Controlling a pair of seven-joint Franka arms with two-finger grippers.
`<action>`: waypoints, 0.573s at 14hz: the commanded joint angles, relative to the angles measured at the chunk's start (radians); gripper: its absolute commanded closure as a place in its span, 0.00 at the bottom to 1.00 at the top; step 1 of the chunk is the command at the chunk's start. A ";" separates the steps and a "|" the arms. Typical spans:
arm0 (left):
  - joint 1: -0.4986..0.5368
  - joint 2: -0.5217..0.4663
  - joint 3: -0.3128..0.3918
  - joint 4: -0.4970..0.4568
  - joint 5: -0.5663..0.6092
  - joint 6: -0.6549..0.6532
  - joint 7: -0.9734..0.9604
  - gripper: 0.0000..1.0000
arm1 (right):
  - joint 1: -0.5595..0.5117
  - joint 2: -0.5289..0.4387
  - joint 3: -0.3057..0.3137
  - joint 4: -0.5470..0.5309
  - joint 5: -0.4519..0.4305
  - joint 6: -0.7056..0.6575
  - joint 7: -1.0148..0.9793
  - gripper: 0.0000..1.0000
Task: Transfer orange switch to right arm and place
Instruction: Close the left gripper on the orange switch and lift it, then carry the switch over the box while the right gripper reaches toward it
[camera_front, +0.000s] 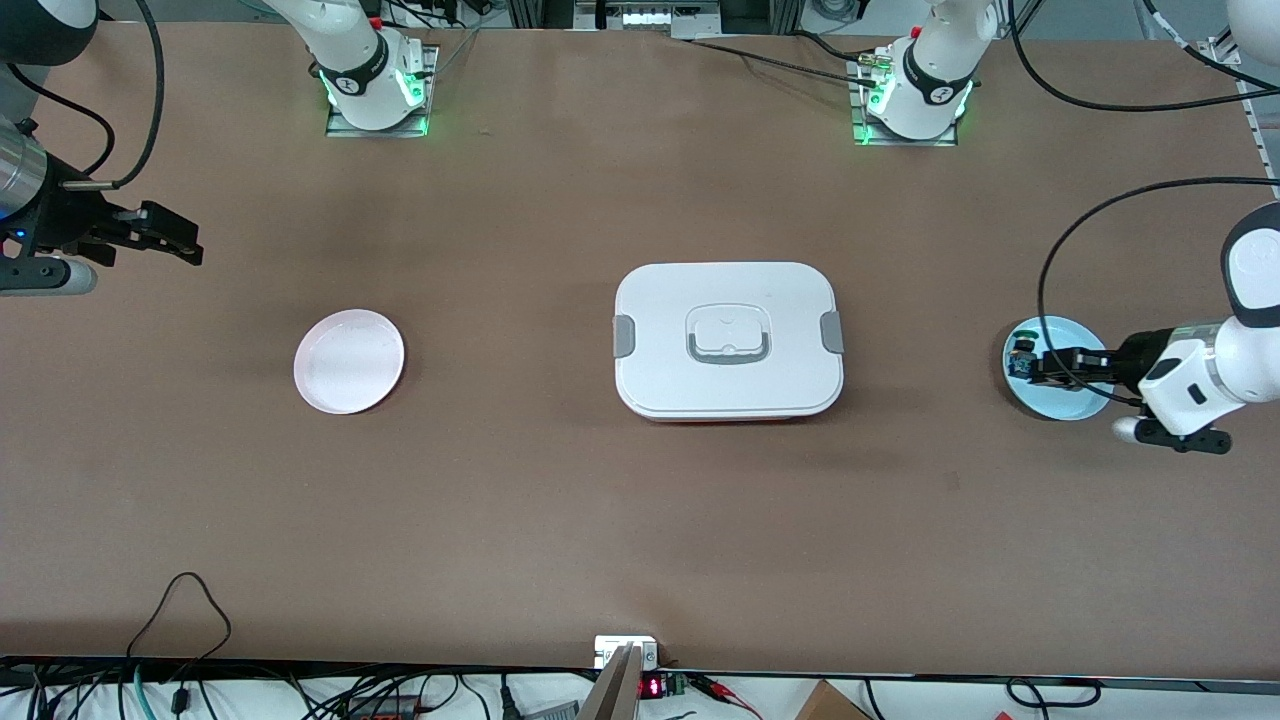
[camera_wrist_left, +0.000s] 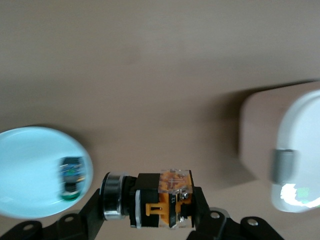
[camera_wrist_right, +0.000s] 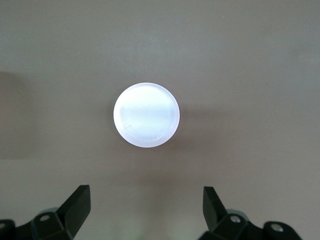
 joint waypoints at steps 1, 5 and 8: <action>0.014 -0.020 -0.094 0.021 -0.144 -0.023 0.025 0.74 | -0.004 -0.005 0.000 0.022 0.002 -0.009 -0.002 0.00; 0.018 -0.019 -0.215 0.021 -0.360 -0.020 0.210 0.82 | 0.030 -0.003 0.005 0.022 -0.011 -0.006 0.009 0.00; 0.008 -0.014 -0.223 0.007 -0.596 -0.016 0.476 0.82 | 0.032 0.005 0.005 0.020 0.003 -0.012 0.001 0.00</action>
